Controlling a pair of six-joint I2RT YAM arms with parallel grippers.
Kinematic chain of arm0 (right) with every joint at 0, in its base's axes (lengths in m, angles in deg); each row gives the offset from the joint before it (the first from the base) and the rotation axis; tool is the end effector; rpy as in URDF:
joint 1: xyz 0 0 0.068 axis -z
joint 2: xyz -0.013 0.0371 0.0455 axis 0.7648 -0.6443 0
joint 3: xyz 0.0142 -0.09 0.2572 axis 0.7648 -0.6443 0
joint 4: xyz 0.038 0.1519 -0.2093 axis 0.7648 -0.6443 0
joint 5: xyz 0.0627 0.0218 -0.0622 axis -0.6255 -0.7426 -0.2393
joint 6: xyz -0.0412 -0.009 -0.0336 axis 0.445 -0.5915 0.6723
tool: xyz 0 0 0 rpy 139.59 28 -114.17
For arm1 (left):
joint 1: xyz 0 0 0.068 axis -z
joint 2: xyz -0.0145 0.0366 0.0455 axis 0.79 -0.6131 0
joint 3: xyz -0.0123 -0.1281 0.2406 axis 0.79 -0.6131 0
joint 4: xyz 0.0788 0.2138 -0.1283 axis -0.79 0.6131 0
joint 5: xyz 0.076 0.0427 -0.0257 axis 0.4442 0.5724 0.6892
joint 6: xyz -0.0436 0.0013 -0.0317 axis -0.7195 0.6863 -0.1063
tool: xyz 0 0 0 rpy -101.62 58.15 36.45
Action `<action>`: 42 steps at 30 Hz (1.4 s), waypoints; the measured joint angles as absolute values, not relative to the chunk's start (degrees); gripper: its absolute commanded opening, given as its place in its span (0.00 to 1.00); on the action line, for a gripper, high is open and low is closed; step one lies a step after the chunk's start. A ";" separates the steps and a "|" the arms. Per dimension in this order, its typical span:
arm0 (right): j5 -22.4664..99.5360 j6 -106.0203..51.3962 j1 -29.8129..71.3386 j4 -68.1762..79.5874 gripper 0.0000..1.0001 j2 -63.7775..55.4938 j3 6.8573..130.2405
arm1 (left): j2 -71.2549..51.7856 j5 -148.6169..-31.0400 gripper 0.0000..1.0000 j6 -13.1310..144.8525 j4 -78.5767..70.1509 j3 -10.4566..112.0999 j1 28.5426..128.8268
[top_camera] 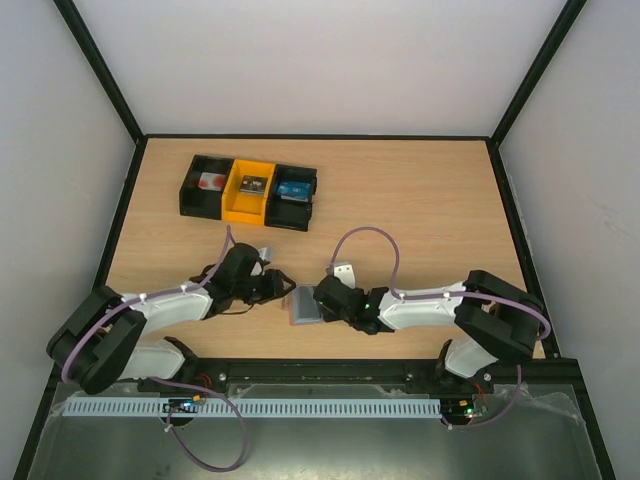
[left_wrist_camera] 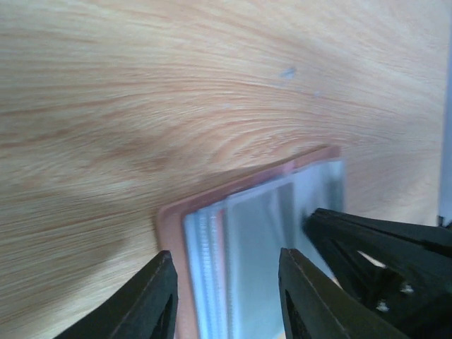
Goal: Take the credit cards out of the card holder
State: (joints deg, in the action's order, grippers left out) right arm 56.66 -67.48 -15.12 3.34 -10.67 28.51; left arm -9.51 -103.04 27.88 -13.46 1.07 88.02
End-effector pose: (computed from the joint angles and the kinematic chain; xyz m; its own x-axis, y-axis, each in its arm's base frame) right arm 0.1198 0.2416 0.1319 -0.8554 -0.1335 -0.5006 -0.3251 0.8906 0.3180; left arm 0.1780 -0.1446 0.1391 -0.9319 -0.2007 -0.3022 0.0895 0.6799 -0.7278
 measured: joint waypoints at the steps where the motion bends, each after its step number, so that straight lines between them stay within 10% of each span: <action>1: 56.63 -67.48 -15.12 3.32 0.06 -10.32 28.29 | -9.02 -103.39 0.43 27.55 -13.81 1.09 88.02; 15: 51.59 -67.17 -15.12 4.52 0.46 -7.22 29.82 | -7.91 -107.72 0.44 23.53 -19.80 1.04 88.02; 42: 54.25 -66.34 -15.12 5.09 0.13 -14.83 33.56 | -7.74 -103.78 0.37 22.98 -18.58 -2.71 88.02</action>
State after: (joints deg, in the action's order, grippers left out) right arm 54.25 -66.34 -15.12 5.09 -14.83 33.56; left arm -7.74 -103.78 22.98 -18.58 -2.71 88.02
